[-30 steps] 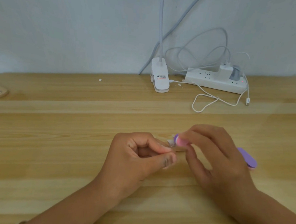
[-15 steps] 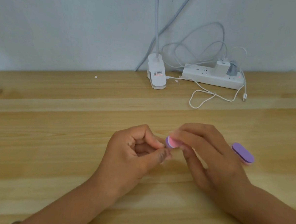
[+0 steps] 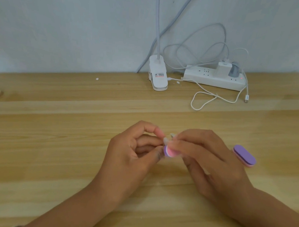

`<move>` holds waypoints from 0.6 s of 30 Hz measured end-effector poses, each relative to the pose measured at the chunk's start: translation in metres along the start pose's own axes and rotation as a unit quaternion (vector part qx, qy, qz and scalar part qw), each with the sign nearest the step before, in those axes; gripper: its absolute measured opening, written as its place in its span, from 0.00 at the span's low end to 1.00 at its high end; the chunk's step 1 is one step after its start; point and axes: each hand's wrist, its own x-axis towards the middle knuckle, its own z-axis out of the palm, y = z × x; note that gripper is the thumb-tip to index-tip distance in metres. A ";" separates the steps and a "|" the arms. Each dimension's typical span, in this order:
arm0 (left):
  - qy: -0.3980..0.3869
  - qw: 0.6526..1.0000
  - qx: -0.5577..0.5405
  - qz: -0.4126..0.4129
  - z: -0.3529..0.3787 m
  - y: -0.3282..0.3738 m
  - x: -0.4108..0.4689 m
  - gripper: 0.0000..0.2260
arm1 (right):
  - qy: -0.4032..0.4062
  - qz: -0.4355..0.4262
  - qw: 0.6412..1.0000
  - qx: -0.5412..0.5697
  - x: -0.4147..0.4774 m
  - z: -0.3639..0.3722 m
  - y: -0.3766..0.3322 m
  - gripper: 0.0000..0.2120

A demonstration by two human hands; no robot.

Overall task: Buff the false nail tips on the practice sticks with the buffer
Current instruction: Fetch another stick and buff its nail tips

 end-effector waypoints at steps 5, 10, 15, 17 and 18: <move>-0.006 1.000 -0.008 0.018 0.000 0.000 0.001 0.07 | 0.015 0.012 1.000 -0.010 0.001 -0.001 0.003 0.13; 0.008 1.000 -0.020 0.002 -0.003 -0.002 0.003 0.06 | -0.008 0.009 1.000 -0.023 0.000 -0.001 0.002 0.13; 0.006 1.000 -0.001 0.003 -0.002 -0.003 0.001 0.09 | -0.004 -0.007 1.000 -0.021 0.001 -0.002 0.001 0.12; 0.002 1.000 0.005 0.004 -0.001 -0.002 0.000 0.08 | 0.001 0.010 1.000 -0.019 0.001 -0.004 0.002 0.12; 0.000 1.000 0.006 0.003 0.000 -0.002 -0.001 0.08 | -0.001 0.006 1.000 -0.010 0.000 -0.002 0.001 0.12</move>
